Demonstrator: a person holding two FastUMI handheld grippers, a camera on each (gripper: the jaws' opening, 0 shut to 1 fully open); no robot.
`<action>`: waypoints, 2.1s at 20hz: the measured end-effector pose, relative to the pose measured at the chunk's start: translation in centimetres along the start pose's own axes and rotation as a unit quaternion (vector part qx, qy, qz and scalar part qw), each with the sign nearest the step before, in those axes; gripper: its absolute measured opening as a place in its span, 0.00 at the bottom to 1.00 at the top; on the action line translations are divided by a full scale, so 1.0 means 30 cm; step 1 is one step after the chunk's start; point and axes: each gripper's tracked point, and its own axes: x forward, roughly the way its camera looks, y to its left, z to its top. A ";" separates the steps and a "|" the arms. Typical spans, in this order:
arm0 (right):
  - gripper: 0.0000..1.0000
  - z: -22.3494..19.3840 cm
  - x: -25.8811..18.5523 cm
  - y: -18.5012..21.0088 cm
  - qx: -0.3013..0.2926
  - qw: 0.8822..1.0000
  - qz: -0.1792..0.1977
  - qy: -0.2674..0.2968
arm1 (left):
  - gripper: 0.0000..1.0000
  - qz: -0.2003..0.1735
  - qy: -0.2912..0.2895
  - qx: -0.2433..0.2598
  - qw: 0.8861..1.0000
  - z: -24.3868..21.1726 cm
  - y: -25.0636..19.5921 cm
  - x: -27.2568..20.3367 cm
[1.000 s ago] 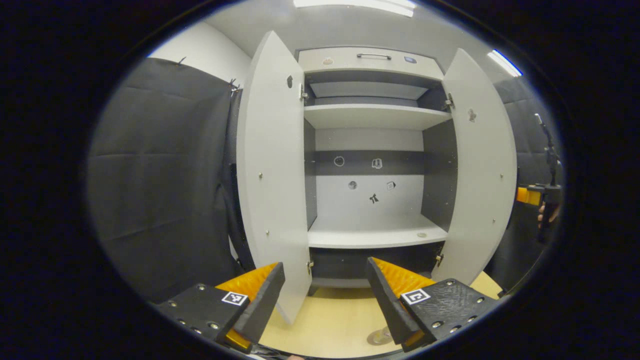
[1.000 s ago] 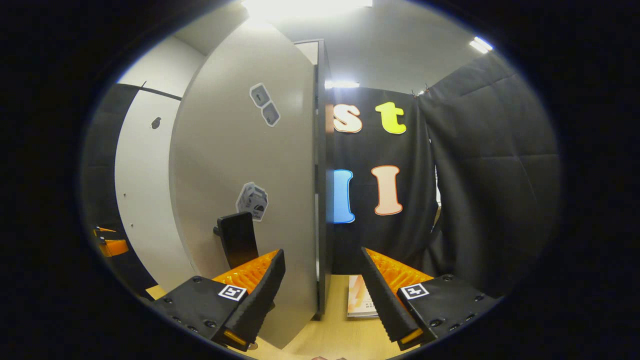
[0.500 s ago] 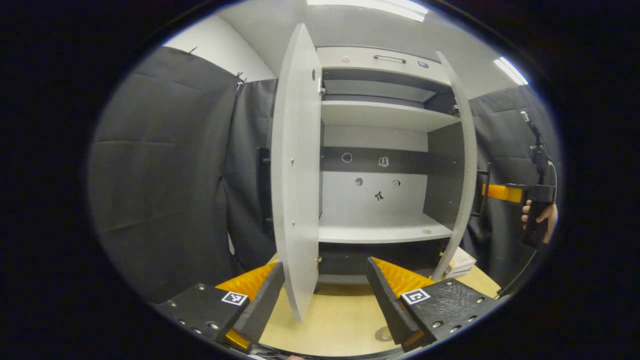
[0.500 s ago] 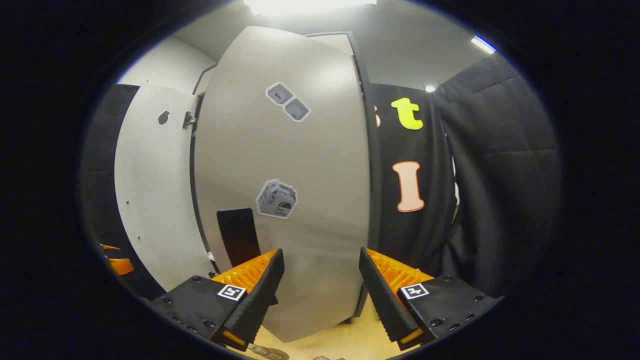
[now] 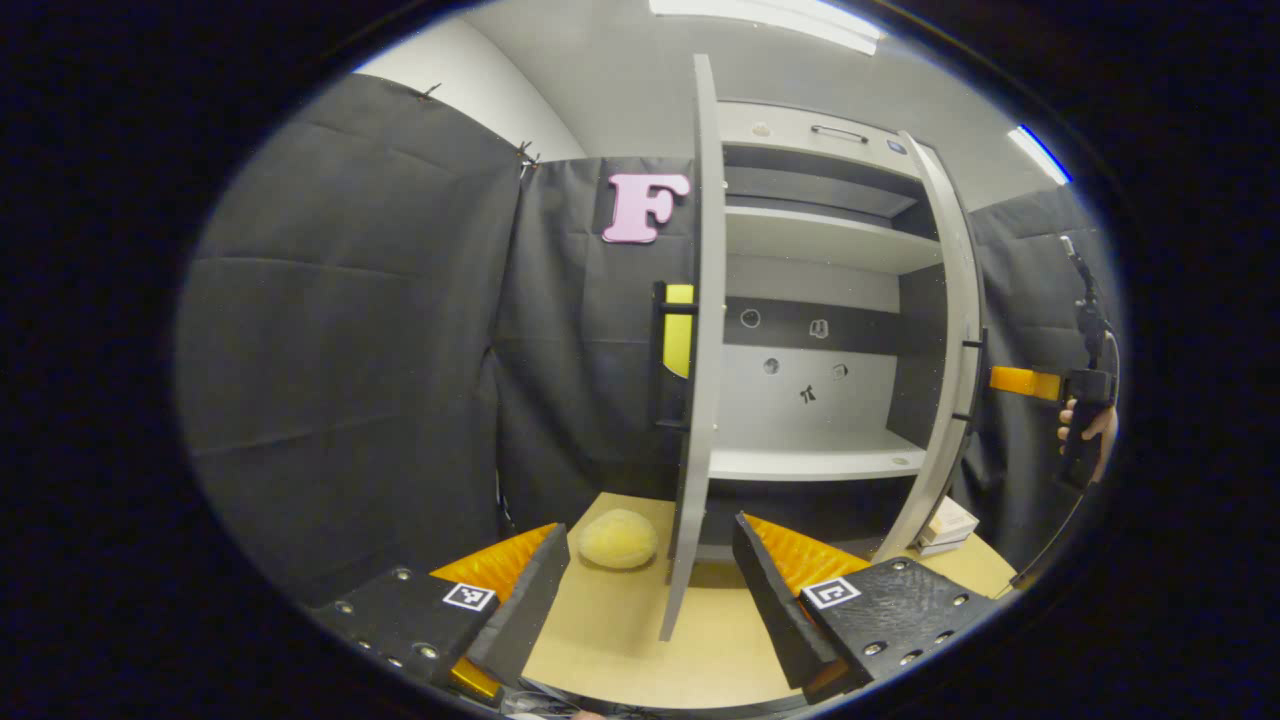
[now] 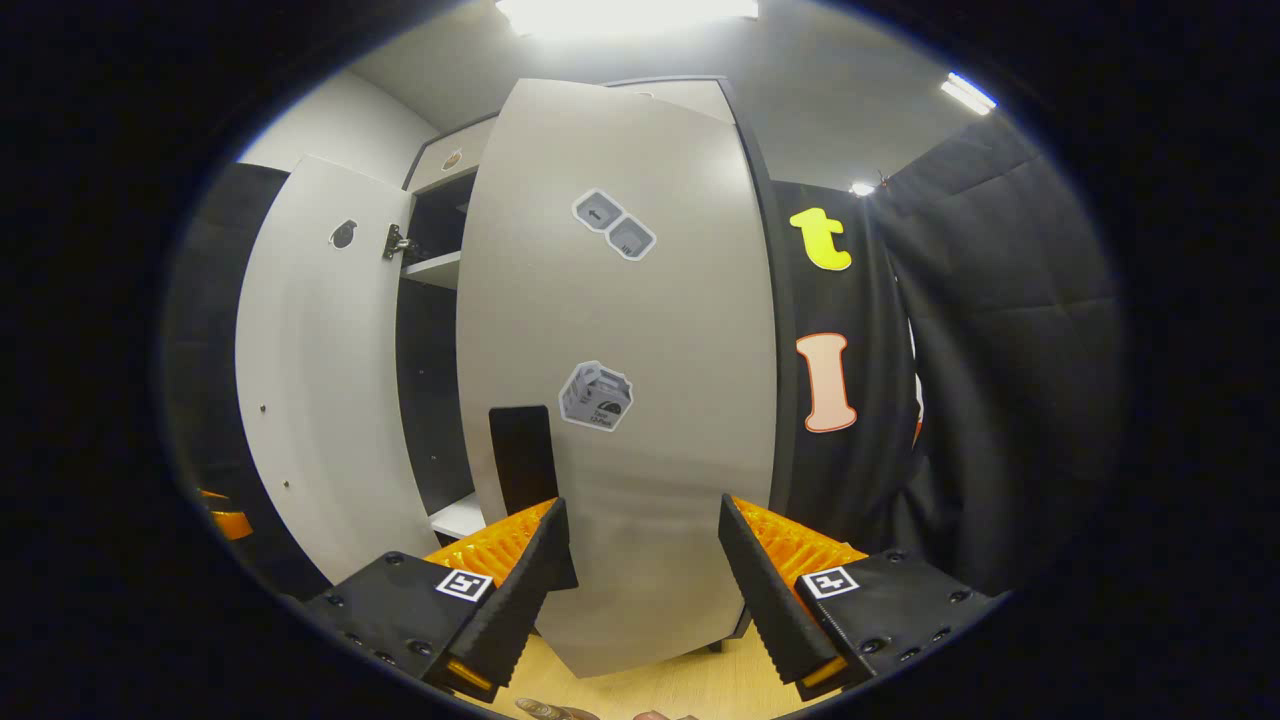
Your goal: Grasp the bottle in the cabinet with the left hand and place it on the coaster, then close the right door with the right hand and the left door with the left hand.
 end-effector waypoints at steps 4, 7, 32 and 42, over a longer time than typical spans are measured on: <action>0.96 -0.007 -0.024 -0.019 0.012 1.000 -0.016 0.003 | 1.00 0.009 -0.014 -0.009 1.000 0.037 0.114 0.034; 0.96 -0.010 -0.042 -0.030 0.013 1.000 -0.028 0.005 | 0.95 -0.008 -0.030 -0.010 0.999 0.089 0.162 0.073; 0.97 -0.117 -0.216 -0.196 0.049 0.990 -0.131 0.023 | 0.95 -0.166 -0.052 -0.008 0.985 0.330 0.104 0.560; 0.97 -0.180 -0.230 -0.228 0.075 0.987 -0.136 0.036 | 1.00 -0.187 -0.037 0.045 0.981 0.352 -0.042 0.529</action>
